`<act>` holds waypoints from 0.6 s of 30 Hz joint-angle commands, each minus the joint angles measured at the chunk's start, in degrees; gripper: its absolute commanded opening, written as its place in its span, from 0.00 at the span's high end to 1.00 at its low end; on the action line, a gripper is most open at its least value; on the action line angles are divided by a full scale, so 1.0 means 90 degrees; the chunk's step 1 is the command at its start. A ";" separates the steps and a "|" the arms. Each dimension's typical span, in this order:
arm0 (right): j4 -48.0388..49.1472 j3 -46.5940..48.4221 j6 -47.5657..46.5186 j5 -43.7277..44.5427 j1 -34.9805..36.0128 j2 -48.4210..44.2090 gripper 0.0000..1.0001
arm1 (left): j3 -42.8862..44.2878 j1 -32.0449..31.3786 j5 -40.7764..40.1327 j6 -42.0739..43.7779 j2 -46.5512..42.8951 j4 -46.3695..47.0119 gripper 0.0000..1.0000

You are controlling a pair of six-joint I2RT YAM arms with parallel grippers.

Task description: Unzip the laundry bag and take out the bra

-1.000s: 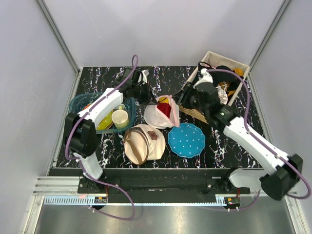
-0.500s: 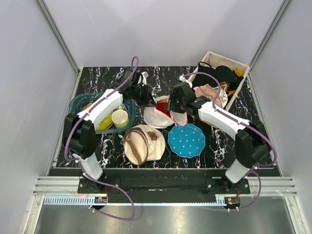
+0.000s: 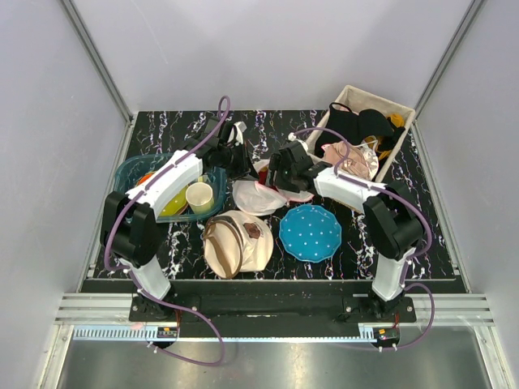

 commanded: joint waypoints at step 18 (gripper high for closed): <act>0.1202 -0.0104 -0.0222 -0.0803 -0.0022 -0.1354 1.00 | -0.0069 0.0135 -0.0391 0.0360 -0.0205 -0.0051 1.00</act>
